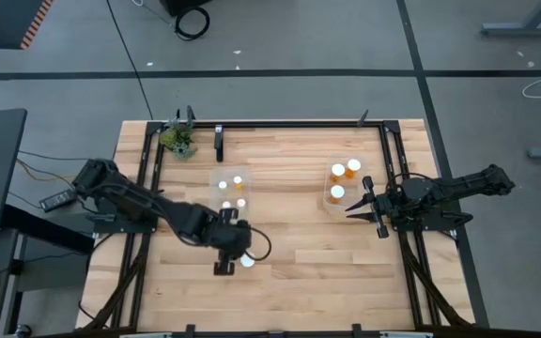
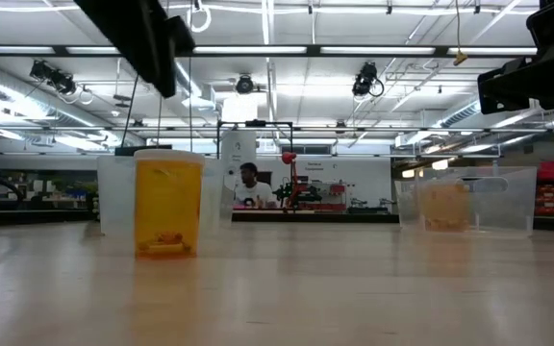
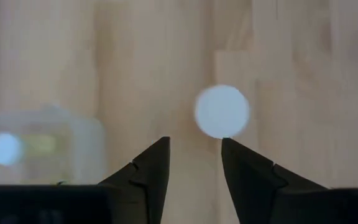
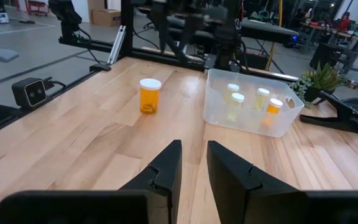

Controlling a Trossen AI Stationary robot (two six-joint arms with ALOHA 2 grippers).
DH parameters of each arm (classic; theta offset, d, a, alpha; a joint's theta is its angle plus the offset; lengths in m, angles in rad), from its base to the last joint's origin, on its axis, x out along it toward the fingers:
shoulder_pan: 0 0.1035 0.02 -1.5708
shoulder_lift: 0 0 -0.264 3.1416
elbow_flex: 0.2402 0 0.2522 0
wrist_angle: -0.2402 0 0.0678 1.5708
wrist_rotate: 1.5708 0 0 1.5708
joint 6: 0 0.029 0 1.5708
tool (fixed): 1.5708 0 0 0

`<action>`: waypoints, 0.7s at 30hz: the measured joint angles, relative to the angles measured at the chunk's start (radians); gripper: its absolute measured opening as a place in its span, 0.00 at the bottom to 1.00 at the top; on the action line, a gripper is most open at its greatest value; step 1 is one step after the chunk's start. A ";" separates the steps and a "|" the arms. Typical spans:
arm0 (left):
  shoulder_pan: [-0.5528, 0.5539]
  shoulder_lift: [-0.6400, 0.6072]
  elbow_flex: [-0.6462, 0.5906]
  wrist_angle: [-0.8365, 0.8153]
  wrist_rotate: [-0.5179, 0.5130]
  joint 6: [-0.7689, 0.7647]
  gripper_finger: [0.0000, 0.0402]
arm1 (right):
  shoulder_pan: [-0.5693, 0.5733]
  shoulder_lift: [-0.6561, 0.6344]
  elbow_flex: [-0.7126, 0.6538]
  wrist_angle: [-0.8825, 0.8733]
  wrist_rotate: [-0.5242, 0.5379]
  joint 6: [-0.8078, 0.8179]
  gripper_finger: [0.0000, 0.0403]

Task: Pick and place medicine bottles into bin by pill shape (circle, oval)
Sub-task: Put the large orange pill bottle into the right transparent bin

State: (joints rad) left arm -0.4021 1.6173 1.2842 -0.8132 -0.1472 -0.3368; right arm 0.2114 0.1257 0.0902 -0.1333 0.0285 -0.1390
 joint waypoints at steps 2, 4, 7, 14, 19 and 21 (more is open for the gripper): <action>-0.029 0.024 0.000 0.002 0.013 -0.059 0.37 | 0.000 0.000 0.000 0.000 0.000 0.000 0.21; -0.053 0.058 0.000 0.002 0.014 -0.093 0.35 | 0.000 0.000 0.000 0.000 0.000 0.000 0.21; -0.081 0.110 0.000 0.002 0.017 -0.100 0.33 | 0.000 0.000 0.000 0.000 0.000 0.000 0.21; -0.091 0.189 -0.002 -0.021 0.016 -0.124 0.29 | 0.000 0.000 0.000 0.000 0.000 0.000 0.21; -0.139 0.215 -0.015 -0.049 0.009 -0.233 0.27 | 0.000 0.000 0.000 0.000 0.000 0.000 0.21; -0.160 0.227 -0.028 -0.038 -0.001 -0.235 0.26 | 0.000 0.000 0.000 0.000 0.000 0.000 0.21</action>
State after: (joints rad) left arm -0.5622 1.8440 1.2566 -0.8515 -0.1484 -0.5715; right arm 0.2111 0.1257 0.0902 -0.1332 0.0284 -0.1390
